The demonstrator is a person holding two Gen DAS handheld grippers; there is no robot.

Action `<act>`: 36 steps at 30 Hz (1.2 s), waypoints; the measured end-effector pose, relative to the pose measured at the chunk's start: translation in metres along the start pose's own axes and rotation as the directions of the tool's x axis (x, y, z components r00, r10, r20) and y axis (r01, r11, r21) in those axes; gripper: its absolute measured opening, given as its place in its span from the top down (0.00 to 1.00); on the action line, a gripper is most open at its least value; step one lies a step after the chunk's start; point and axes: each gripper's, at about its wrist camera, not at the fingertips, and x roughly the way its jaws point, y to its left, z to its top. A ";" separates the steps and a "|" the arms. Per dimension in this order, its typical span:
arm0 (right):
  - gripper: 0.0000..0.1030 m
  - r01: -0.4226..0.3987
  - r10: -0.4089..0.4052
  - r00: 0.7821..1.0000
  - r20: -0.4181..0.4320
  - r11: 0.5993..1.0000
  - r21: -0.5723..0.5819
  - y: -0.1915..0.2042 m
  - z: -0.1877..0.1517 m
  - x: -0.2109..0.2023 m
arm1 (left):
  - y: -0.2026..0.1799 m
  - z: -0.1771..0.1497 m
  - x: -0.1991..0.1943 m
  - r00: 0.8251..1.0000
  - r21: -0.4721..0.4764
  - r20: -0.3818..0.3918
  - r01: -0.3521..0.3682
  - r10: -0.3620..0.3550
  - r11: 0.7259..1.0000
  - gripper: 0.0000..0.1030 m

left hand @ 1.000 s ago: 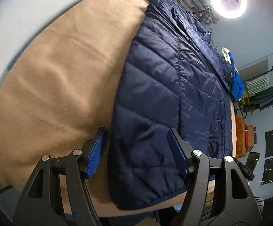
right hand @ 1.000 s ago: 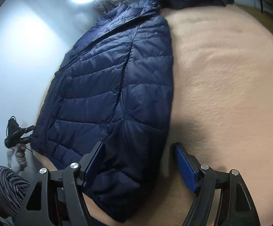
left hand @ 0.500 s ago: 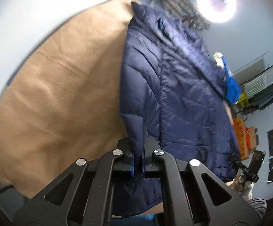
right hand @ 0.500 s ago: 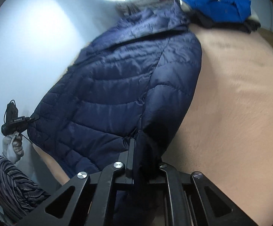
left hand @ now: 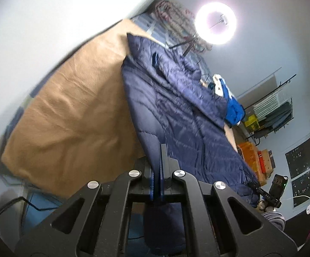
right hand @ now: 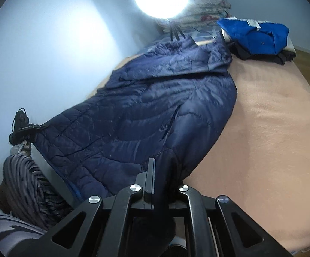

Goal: Fold large clothes
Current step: 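Lift the hem with both tools and fold it toward the collar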

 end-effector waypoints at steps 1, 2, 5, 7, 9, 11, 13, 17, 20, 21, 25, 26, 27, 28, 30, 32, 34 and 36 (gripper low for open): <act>0.98 -0.014 0.014 1.000 0.013 1.000 0.000 0.000 0.004 -0.006 | 0.000 0.000 -0.005 1.000 -0.005 0.008 0.002 -0.002 1.000 0.99; 0.98 -0.026 0.026 0.999 0.031 1.000 0.001 -0.001 0.009 -0.010 | -0.001 0.003 -0.009 1.000 -0.012 0.013 0.010 -0.009 1.000 0.99; 0.98 -0.051 0.050 0.996 0.078 0.999 0.004 -0.005 0.031 -0.016 | -0.005 0.012 -0.013 0.999 0.001 0.029 0.017 -0.017 1.000 0.99; 0.98 -0.035 0.035 0.996 0.084 0.999 0.002 -0.011 0.045 -0.010 | -0.011 0.026 -0.008 0.999 0.022 0.040 -0.004 0.004 1.000 1.00; 0.98 -0.009 0.009 0.997 0.075 1.000 0.000 -0.015 0.055 0.002 | -0.012 0.036 0.002 0.999 0.008 0.038 0.011 -0.011 1.000 1.00; 0.98 0.013 -0.014 0.997 0.073 1.000 0.002 -0.021 0.070 0.012 | -0.018 0.049 0.014 0.999 0.012 0.042 0.017 -0.017 1.000 1.00; 0.98 0.024 -0.024 0.996 0.085 1.000 -0.002 -0.024 0.085 0.018 | -0.027 0.064 0.025 0.999 0.034 0.051 0.016 -0.018 0.999 1.00; 0.98 0.058 -0.055 0.993 0.108 0.998 -0.031 -0.026 0.120 0.026 | -0.047 0.102 0.046 0.997 0.086 0.077 0.011 -0.018 0.996 1.00; 0.98 0.076 -0.075 0.991 0.110 0.997 -0.008 -0.040 0.152 0.042 | -0.060 0.139 0.072 0.996 0.119 0.091 -0.002 -0.008 0.993 1.00; 0.98 0.082 -0.081 0.991 0.109 0.997 0.000 -0.043 0.159 0.047 | -0.062 0.150 0.082 0.996 0.117 0.091 -0.001 -0.010 0.993 1.00; 0.98 0.115 -0.117 0.990 0.082 0.993 0.030 -0.063 0.196 0.082 | -0.065 0.186 0.132 0.997 0.106 0.076 -0.020 0.012 0.994 1.00; 0.98 0.129 -0.131 0.989 0.069 0.991 0.034 -0.068 0.205 0.093 | -0.065 0.194 0.145 0.997 0.110 0.072 -0.035 0.028 0.993 1.00; 0.98 0.136 -0.138 0.989 0.058 0.990 0.039 -0.072 0.211 0.101 | -0.064 0.199 0.155 0.997 0.110 0.068 -0.046 0.038 0.993 1.00; 0.98 0.142 -0.144 0.989 0.041 0.989 0.050 -0.078 0.218 0.113 | -0.063 0.207 0.173 0.997 0.109 0.055 -0.058 0.052 0.992 1.00; 0.98 0.165 -0.166 0.986 0.012 0.984 0.063 -0.088 0.229 0.133 | -0.059 0.217 0.200 0.996 0.102 0.035 -0.090 0.087 0.991 1.00; 0.98 0.176 -0.175 0.984 -0.018 0.980 0.089 -0.101 0.238 0.154 | -0.047 0.225 0.225 0.994 0.074 0.006 -0.106 0.106 0.992 1.00; 0.97 0.176 -0.173 0.984 -0.041 0.977 0.123 -0.114 0.241 0.170 | -0.035 0.229 0.245 0.991 0.058 -0.013 -0.133 0.134 0.989 1.00; 0.96 0.175 -0.167 0.984 -0.065 0.972 0.154 -0.126 0.242 0.184 | -0.026 0.230 0.259 0.988 0.058 -0.029 -0.150 0.152 0.987 1.00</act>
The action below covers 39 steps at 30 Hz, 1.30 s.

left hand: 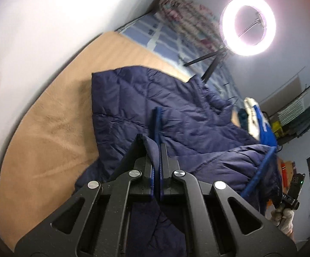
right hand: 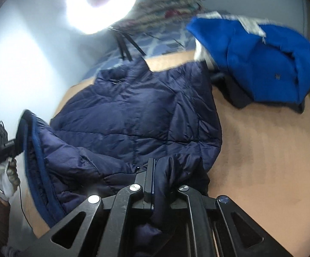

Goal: Fold large clothes
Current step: 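Lift the hem with both tools and fold it toward the collar, then open both tools to release the folded hem on the jacket, then grasp the folded jacket edge with both tools and fold it over again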

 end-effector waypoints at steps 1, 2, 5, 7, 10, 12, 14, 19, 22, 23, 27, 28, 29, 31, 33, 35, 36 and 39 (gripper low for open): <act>0.95 -0.002 0.002 1.000 -0.008 1.000 0.013 -0.004 0.000 0.006 | 0.003 0.000 0.005 1.000 0.001 -0.004 -0.007 0.007 1.000 0.99; 0.92 -0.004 0.004 1.000 -0.013 0.999 0.033 -0.010 0.001 0.013 | 0.007 0.001 0.010 1.000 0.002 -0.008 -0.012 0.012 1.000 0.99; 0.83 -0.043 0.046 0.999 -0.024 0.992 0.116 -0.027 -0.001 0.023 | 0.017 0.003 0.020 0.999 -0.016 -0.035 -0.005 0.005 1.000 0.99; 0.79 -0.106 0.111 0.994 -0.012 0.977 0.183 -0.040 -0.001 0.022 | 0.020 0.008 0.019 0.999 -0.014 -0.042 0.013 -0.013 1.000 0.89; 0.59 -0.150 0.147 0.989 0.028 0.968 0.201 -0.049 -0.001 0.008 | 0.020 0.019 0.011 0.999 0.007 -0.036 0.025 -0.025 1.000 0.60; 0.43 -0.129 0.120 0.990 0.074 0.981 0.145 -0.047 -0.004 -0.009 | 0.020 0.028 -0.001 1.000 0.007 -0.014 0.024 -0.024 1.000 0.40; 0.39 -0.116 0.103 0.985 0.140 0.990 0.084 -0.047 -0.007 -0.029 | 0.020 0.037 -0.014 0.999 0.031 0.020 0.041 -0.042 0.999 0.40; 0.35 -0.016 0.025 0.980 0.197 0.999 -0.045 -0.041 -0.011 -0.039 | 0.012 0.037 -0.005 0.998 0.170 -0.007 -0.054 0.056 0.984 0.40; 0.34 0.014 -0.001 0.983 0.186 0.997 -0.070 -0.038 -0.006 -0.026 | 0.008 0.034 0.018 0.994 0.197 -0.052 -0.080 0.092 0.977 0.40; 0.34 0.017 -0.001 0.983 0.181 0.996 -0.082 -0.036 -0.004 -0.022 | 0.005 0.033 0.026 0.993 0.210 -0.061 -0.087 0.102 0.974 0.40; 0.34 0.045 -0.028 0.990 0.141 0.992 -0.119 -0.028 0.010 0.002 | -0.004 0.029 0.052 0.983 0.268 -0.078 -0.137 0.163 0.954 0.40; 0.34 0.053 -0.035 0.990 0.134 0.990 -0.130 -0.027 0.013 0.007 | -0.005 0.028 0.058 0.982 0.273 -0.089 -0.139 0.169 0.952 0.40; 0.34 0.064 -0.047 0.992 0.117 0.988 -0.144 -0.025 0.017 0.013 | -0.007 0.027 0.062 0.980 0.276 -0.093 -0.144 0.175 0.950 0.40; 0.35 0.079 -0.064 0.993 0.096 0.982 -0.169 -0.021 0.021 0.021 | -0.009 0.024 0.071 0.975 0.292 -0.094 -0.166 0.202 0.942 0.40; 0.36 0.072 -0.060 0.996 0.070 0.979 -0.193 -0.018 0.023 0.028 | -0.011 0.021 0.078 0.971 0.307 -0.098 -0.177 0.216 0.935 0.40; 0.37 0.119 -0.115 0.993 0.032 0.968 -0.220 -0.016 0.024 0.039 | -0.012 0.018 0.082 0.966 0.328 -0.091 -0.200 0.241 0.923 0.42; 0.37 0.132 -0.132 0.991 0.016 0.964 -0.229 -0.016 0.025 0.044 | -0.012 0.017 0.083 0.964 0.334 -0.089 -0.209 0.251 0.919 0.45; 0.42 0.134 -0.145 0.989 -0.033 0.964 -0.229 -0.021 0.025 0.057 | -0.013 0.015 0.087 0.955 0.357 -0.076 -0.241 0.286 0.903 0.63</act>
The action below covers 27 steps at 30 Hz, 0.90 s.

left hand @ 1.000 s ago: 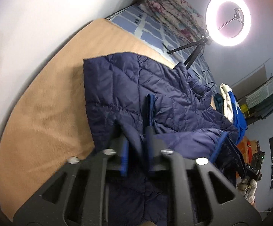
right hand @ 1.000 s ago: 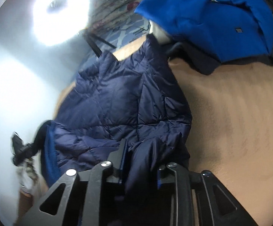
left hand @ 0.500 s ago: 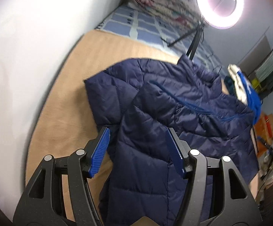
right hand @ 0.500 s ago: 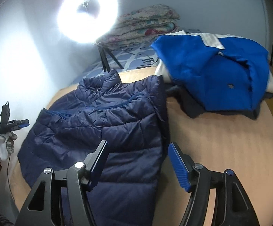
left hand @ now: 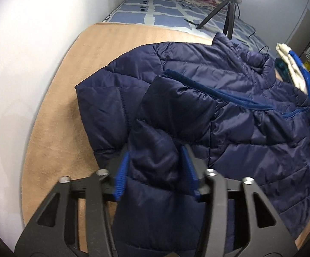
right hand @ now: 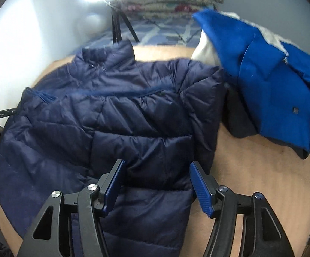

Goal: Fold large clothes
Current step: 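Grasp the folded jacket edge with both tools and fold it over again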

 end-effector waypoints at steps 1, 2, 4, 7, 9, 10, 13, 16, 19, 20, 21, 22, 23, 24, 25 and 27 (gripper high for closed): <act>0.50 -0.004 0.004 1.000 -0.005 1.000 0.004 -0.001 0.000 0.002 | 0.000 0.000 0.000 1.000 0.005 0.001 -0.002 0.002 1.000 0.76; 0.74 -0.010 0.010 1.000 -0.005 1.000 0.005 0.000 0.000 0.001 | -0.002 -0.001 -0.001 1.000 0.014 0.001 -0.002 0.002 1.000 0.86; 0.90 0.006 -0.006 1.000 0.005 1.000 -0.013 0.004 -0.001 -0.005 | -0.008 -0.003 -0.004 0.999 0.048 0.008 -0.034 0.033 0.998 0.91; 0.99 0.046 -0.044 0.999 0.030 0.995 -0.084 0.017 -0.004 -0.018 | -0.022 -0.006 -0.010 0.996 0.123 0.036 -0.090 0.086 0.988 0.95; 1.00 0.074 -0.068 0.996 0.059 0.991 -0.108 0.024 -0.004 -0.029 | -0.027 -0.008 -0.018 0.993 0.145 0.063 -0.104 0.096 0.984 0.95; 1.00 0.081 -0.072 0.994 0.084 0.991 -0.108 0.026 -0.004 -0.038 | -0.026 -0.009 -0.026 0.993 0.141 0.083 -0.101 0.090 0.985 0.96; 1.00 0.115 -0.100 0.984 0.147 0.988 -0.102 0.030 0.002 -0.060 | -0.022 -0.006 -0.043 0.990 0.128 0.118 -0.091 0.076 0.988 0.96; 1.00 0.163 -0.139 0.968 0.207 0.981 -0.105 0.035 0.008 -0.077 | -0.021 -0.001 -0.061 0.986 0.129 0.154 -0.088 0.068 0.988 0.96; 1.00 0.228 -0.193 0.948 0.254 0.967 -0.113 0.043 0.016 -0.087 | -0.024 0.012 -0.076 0.978 0.127 0.197 -0.088 0.061 0.988 0.96; 1.00 0.255 -0.217 0.939 0.268 0.960 -0.117 0.044 0.021 -0.088 | -0.024 0.017 -0.078 0.978 0.122 0.202 -0.083 0.057 0.989 0.96; 1.00 0.267 -0.228 0.934 0.274 0.957 -0.114 0.045 0.025 -0.088 | -0.023 0.026 -0.080 0.975 0.112 0.216 -0.077 0.051 0.991 0.96; 1.00 0.274 -0.236 0.931 0.279 0.956 -0.104 0.044 0.031 -0.087 | -0.023 0.032 -0.081 0.974 0.106 0.222 -0.073 0.048 0.992 0.96; 1.00 0.286 -0.251 0.925 0.284 0.954 -0.089 0.042 0.039 -0.085 | -0.024 0.044 -0.080 0.971 0.100 0.234 -0.073 0.047 0.992 0.96; 1.00 0.296 -0.261 0.922 0.287 0.951 -0.086 0.041 0.045 -0.082 | -0.023 0.049 -0.080 0.969 0.100 0.242 -0.077 0.051 0.992 0.96; 1.00 0.318 -0.281 0.914 0.292 0.944 -0.087 0.040 0.052 -0.079 | -0.025 0.062 -0.077 0.964 0.096 0.259 -0.093 0.065 0.991 0.96; 1.00 0.360 -0.320 0.896 0.308 0.929 -0.083 0.038 0.065 -0.071 | -0.025 0.083 -0.070 0.957 0.077 0.280 -0.098 0.073 0.992 0.96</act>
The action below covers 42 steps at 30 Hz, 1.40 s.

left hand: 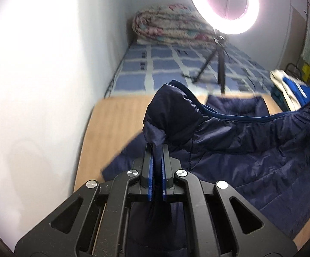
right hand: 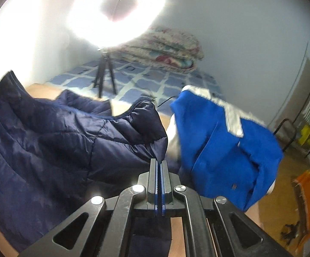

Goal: Fold large clothes
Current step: 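Grasp the folded jacket edge with both tools and fold it over again, then open both tools and withdraw from the jacket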

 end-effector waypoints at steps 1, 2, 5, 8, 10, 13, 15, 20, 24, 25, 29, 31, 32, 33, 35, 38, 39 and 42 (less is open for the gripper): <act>1.00 0.012 -0.012 1.000 -0.001 1.000 0.007 -0.001 0.005 0.008 | 0.001 0.008 0.008 1.000 -0.018 0.006 0.000 0.000 1.000 0.96; 1.00 0.023 -0.023 1.000 -0.006 1.000 0.018 -0.002 0.010 0.018 | 0.003 0.015 0.016 1.000 -0.035 0.007 0.002 -0.002 0.999 0.96; 1.00 0.071 -0.071 0.997 -0.020 0.997 0.016 -0.001 0.018 0.038 | 0.001 0.028 0.044 1.000 -0.061 0.003 -0.022 0.022 0.998 0.96; 1.00 0.123 -0.123 0.992 -0.033 0.992 -0.015 0.006 0.022 0.060 | -0.002 0.031 0.070 0.999 -0.062 -0.016 -0.048 0.047 0.997 0.96; 1.00 0.141 -0.142 0.989 -0.047 0.990 -0.024 0.010 0.022 0.073 | -0.003 0.029 0.087 0.997 -0.067 -0.032 -0.066 0.064 0.996 0.96; 1.00 0.185 -0.189 0.980 -0.067 0.981 -0.057 0.020 0.018 0.090 | -0.005 0.022 0.105 0.994 -0.063 -0.057 -0.100 0.096 0.993 0.96; 1.00 0.210 -0.216 0.973 -0.079 0.974 -0.082 0.025 0.013 0.100 | -0.007 0.016 0.118 0.990 -0.050 -0.071 -0.129 0.125 0.990 0.96; 1.00 0.245 -0.258 0.959 -0.116 0.963 -0.113 0.034 0.005 0.118 | -0.007 0.002 0.143 0.980 -0.055 -0.130 -0.158 0.150 0.986 0.92; 0.70 0.234 -0.243 0.962 -0.123 0.969 -0.079 0.031 0.009 0.110 | -0.005 0.001 0.126 0.983 -0.061 -0.099 -0.159 0.153 0.985 0.85; 0.67 0.213 -0.219 0.970 -0.102 0.975 -0.063 0.030 0.010 0.101 | -0.003 0.002 0.118 0.984 -0.056 -0.084 -0.162 0.157 0.985 0.79; 0.65 0.126 -0.126 0.992 -0.023 0.992 0.008 0.033 0.013 0.062 | 0.002 0.001 0.062 0.996 -0.065 -0.001 -0.090 0.091 0.994 0.76; 0.65 0.017 -0.018 1.000 0.019 1.000 0.024 0.044 0.016 0.044 | -0.008 -0.008 0.035 1.000 -0.034 0.012 0.001 -0.001 0.999 0.76; 0.65 -0.058 0.057 0.998 0.035 0.998 0.021 0.053 0.017 0.038 | -0.018 -0.014 0.024 0.999 -0.004 0.010 0.035 -0.035 0.999 0.76; 0.65 -0.110 0.110 0.993 0.044 0.994 0.010 0.063 0.019 0.035 | -0.030 -0.021 0.017 0.998 0.026 0.009 0.063 -0.063 0.998 0.75; 0.65 -0.170 0.171 0.984 0.048 0.985 -0.015 0.087 0.024 0.038 | -0.054 -0.032 0.013 0.995 0.080 -0.009 0.104 -0.103 0.991 0.67; 0.65 -0.255 0.255 0.967 0.026 0.967 -0.015 0.121 0.033 0.057 | -0.088 -0.040 0.031 0.986 0.116 -0.063 0.161 -0.155 0.980 0.66; 0.65 -0.264 0.264 0.965 -0.001 0.964 -0.023 0.132 0.036 0.068 | -0.097 -0.040 0.042 0.986 0.132 -0.081 0.155 -0.145 0.979 0.66; 0.65 -0.208 0.207 0.977 -0.050 0.978 -0.032 0.151 0.039 0.100 | -0.111 -0.040 0.076 0.988 0.145 -0.123 0.110 -0.092 0.983 0.66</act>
